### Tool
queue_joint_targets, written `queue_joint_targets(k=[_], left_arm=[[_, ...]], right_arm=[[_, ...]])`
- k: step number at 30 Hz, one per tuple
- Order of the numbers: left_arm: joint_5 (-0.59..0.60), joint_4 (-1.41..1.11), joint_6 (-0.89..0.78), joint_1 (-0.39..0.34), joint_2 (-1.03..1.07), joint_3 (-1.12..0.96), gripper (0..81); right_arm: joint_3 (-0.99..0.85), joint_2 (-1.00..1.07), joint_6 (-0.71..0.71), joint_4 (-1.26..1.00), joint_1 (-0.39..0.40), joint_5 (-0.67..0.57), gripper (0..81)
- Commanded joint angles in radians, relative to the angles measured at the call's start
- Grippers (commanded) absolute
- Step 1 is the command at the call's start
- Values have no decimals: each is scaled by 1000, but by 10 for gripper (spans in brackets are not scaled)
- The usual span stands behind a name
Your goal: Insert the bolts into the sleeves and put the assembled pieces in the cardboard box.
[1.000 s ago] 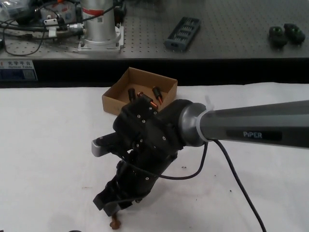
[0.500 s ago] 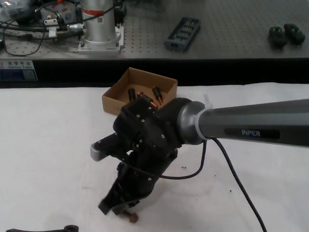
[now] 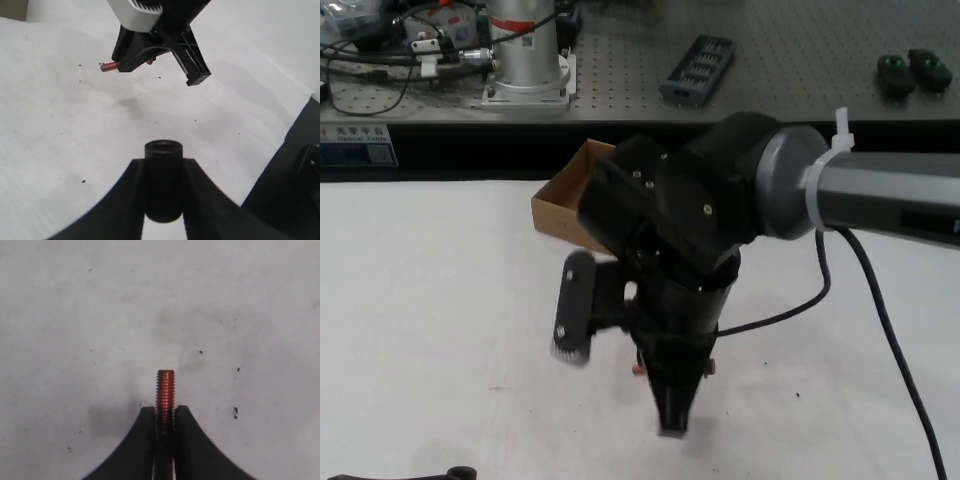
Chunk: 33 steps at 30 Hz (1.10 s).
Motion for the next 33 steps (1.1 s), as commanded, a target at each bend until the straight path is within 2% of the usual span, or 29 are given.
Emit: queue_joint_targets(k=[1,3,9,12,13,18,20,23,26,30,33], left_arm=[[-4,6,29,-2,-7,-3,7],[-4,9,29,-2,-7,-3,7],[-4,8,43,-2,-7,-3,7],[-4,11,44,-2,-7,-3,7],[-4,11,44,-2,-7,-3,7],[-4,26,44,-2,-7,-3,7],[-4,26,44,-2,-7,0,7],[-4,24,44,-2,-7,14,7],[-4,24,44,-2,-7,23,7],[-4,17,48,-2,-7,23,7],[-4,17,52,-2,-7,23,7]], right_arm=[[24,-13,-196,21,13,-75,64],[43,-7,-266,21,18,-95,64],[139,-5,-358,-83,18,-144,63],[188,-5,-423,-128,18,-134,16],[202,-5,-435,-142,18,-125,24],[240,-5,-398,-224,18,-83,385],[245,-5,-351,-267,18,-80,484],[237,-9,-280,-299,24,9,463],[230,-30,-187,-299,29,100,386],[229,-100,2,-287,25,-12,278],[229,-163,197,-298,16,-42,295]])
